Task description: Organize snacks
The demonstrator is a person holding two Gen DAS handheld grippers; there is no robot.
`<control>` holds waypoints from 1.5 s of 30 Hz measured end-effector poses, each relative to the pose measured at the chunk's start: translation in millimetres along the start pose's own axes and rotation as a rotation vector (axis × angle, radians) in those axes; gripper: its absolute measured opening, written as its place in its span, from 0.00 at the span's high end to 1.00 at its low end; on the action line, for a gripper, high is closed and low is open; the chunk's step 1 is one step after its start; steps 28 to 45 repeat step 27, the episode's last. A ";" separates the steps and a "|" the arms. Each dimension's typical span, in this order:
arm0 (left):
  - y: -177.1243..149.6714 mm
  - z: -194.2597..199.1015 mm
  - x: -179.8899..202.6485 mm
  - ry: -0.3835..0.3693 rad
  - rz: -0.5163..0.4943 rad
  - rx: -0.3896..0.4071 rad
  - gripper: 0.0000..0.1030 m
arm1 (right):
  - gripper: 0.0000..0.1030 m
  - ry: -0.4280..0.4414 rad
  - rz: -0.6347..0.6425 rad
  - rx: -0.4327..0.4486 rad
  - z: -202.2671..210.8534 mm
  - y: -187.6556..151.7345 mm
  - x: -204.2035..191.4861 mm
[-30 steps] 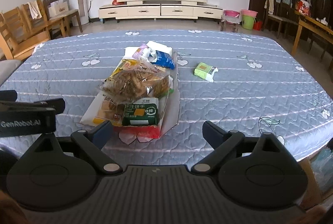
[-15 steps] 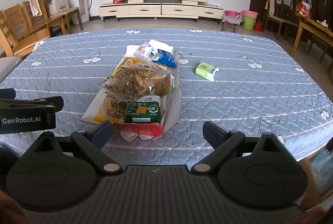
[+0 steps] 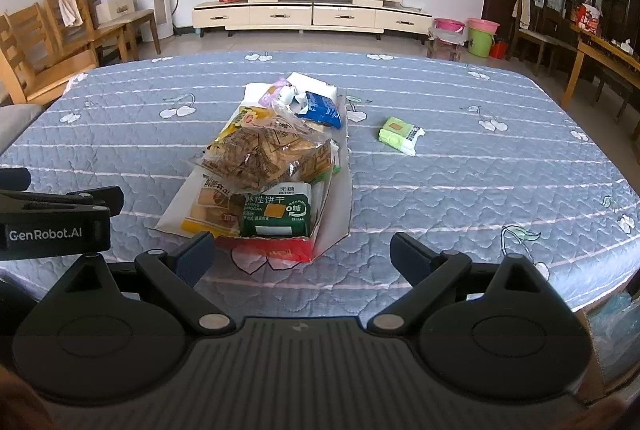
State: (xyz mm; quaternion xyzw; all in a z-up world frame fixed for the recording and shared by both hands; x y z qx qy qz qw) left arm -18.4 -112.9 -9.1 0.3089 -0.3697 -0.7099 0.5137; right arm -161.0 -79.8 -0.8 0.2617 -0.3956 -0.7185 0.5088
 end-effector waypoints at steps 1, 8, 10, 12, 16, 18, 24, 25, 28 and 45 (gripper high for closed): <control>-0.1 -0.5 -0.1 0.001 -0.001 -0.003 0.01 | 0.00 0.002 -0.002 -0.001 0.0 0.0 0.3; -1.2 -4.7 -1.0 0.000 -0.003 -0.025 0.01 | 0.00 0.011 -0.001 -0.010 -1.6 -0.1 0.5; -1.3 -5.1 -1.4 -0.003 -0.003 -0.028 0.01 | 0.00 0.012 0.002 -0.011 -1.8 0.3 0.1; -1.1 -5.5 -1.8 -0.005 -0.005 -0.030 0.01 | 0.00 0.014 0.002 -0.011 -1.6 0.5 0.7; -1.6 -7.8 -0.9 -0.011 -0.010 -0.040 0.01 | 0.00 0.016 0.002 -0.013 -2.3 0.6 1.9; -2.4 -7.2 -0.2 -0.015 -0.012 -0.033 0.01 | 0.00 0.016 0.003 -0.013 -2.4 0.6 2.2; -1.1 -6.6 -3.5 -0.014 0.011 -0.023 0.01 | 0.00 0.011 0.003 -0.016 -3.1 1.3 3.0; -0.8 -6.7 -4.3 -0.012 0.014 -0.023 0.01 | 0.00 0.010 0.002 -0.016 -3.4 1.4 3.2; 0.0 -7.3 -3.7 -0.036 0.006 -0.027 0.01 | 0.00 0.008 0.000 -0.015 -3.5 1.3 3.6; 0.0 -7.3 -3.7 -0.036 0.006 -0.027 0.01 | 0.00 0.008 0.000 -0.015 -3.5 1.3 3.6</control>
Point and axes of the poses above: each gripper's, at about its wrist camera, not at the fingertips, and z roughly against the way its jaws point, x to its right, y to its top, the point moved 2 cm from there along -z, roughly the way its jaws point, and after that the axes turned 6 degrees about x, right-handed, at the moved point
